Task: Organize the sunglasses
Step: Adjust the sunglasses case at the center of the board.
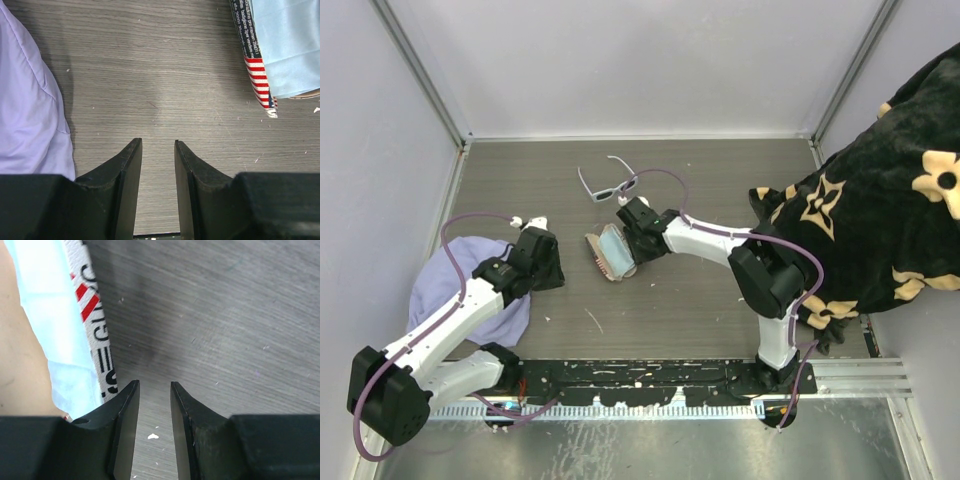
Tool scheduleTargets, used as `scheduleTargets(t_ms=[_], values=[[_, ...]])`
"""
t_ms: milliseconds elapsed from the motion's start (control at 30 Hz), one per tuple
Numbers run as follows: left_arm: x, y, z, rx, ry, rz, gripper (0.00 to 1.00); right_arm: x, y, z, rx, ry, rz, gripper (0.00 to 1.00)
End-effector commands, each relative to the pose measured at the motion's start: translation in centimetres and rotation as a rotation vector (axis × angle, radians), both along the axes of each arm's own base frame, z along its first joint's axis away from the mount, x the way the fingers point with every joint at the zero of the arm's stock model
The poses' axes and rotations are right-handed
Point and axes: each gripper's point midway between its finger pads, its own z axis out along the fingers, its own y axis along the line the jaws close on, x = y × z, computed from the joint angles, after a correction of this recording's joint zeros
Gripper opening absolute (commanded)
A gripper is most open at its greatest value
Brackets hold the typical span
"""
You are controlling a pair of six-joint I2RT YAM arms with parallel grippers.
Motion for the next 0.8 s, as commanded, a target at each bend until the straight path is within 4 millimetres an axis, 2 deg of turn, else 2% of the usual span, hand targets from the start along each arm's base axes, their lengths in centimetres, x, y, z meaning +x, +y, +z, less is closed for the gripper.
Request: scheduleTargets(t_ms=[0,333,467,633,767], values=[[0.5,-0.1,0.7,-0.02,-0.027,0.01,0.34,-0.3,1.2,3.3,0.065,-0.081,-0.018,0.37],[0.7,-0.1,0.9,-0.015,-0.033,0.009,0.34,-1.4,1.7,4.2,0.1,-0.088,-0.016,0.37],[0.9,0.1,1.4,0.0,-0.042,0.011,0.34,-0.9,0.6,4.9,0.065,-0.133,-0.049,0.37],[1.6,0.7,3.6,0.029,-0.094,0.013,0.4,0.3,-1.2,7.6,0.035,-0.236,-0.092,0.38],[3.6,0.4,6.1,0.027,-0.148,0.015,0.44,1.6,-2.2,9.8,0.038,-0.31,-0.119,0.39]])
